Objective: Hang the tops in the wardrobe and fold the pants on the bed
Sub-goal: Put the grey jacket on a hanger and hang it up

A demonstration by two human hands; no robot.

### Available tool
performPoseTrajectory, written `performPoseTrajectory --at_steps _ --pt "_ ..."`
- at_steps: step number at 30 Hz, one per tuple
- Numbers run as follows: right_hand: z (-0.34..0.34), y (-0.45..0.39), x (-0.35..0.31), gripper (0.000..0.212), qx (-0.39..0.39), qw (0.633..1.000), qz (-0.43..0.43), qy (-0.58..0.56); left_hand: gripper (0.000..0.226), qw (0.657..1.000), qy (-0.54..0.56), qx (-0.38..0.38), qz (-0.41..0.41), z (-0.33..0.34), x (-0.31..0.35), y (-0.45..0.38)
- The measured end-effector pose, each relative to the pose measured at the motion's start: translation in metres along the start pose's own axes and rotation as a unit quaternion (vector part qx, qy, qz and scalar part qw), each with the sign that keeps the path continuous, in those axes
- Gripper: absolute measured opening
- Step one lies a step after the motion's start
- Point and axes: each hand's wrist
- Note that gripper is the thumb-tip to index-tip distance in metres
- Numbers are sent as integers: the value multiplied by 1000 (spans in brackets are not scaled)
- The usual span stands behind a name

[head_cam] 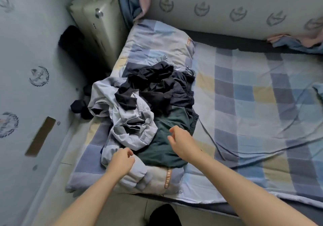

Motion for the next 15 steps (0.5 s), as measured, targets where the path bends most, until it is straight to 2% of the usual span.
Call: performPoseTrajectory --at_steps 8,10,15 --pt "77 -147 -4 34 -56 997 28 -39 41 995 -21 25 -91 -5 -43 -131" --pt "105 -185 -2 39 -56 995 50 -63 55 992 16 32 -122 -2 -59 -170" --pt "146 -248 9 55 -53 990 98 -90 102 967 188 38 -165 5 -83 -241"
Point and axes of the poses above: each hand's wrist, its own y-axis away from the middle knuckle, its own z-axis out of the palm, x = y × z, and after that the axes turned 2 degrees about -y, right-handed
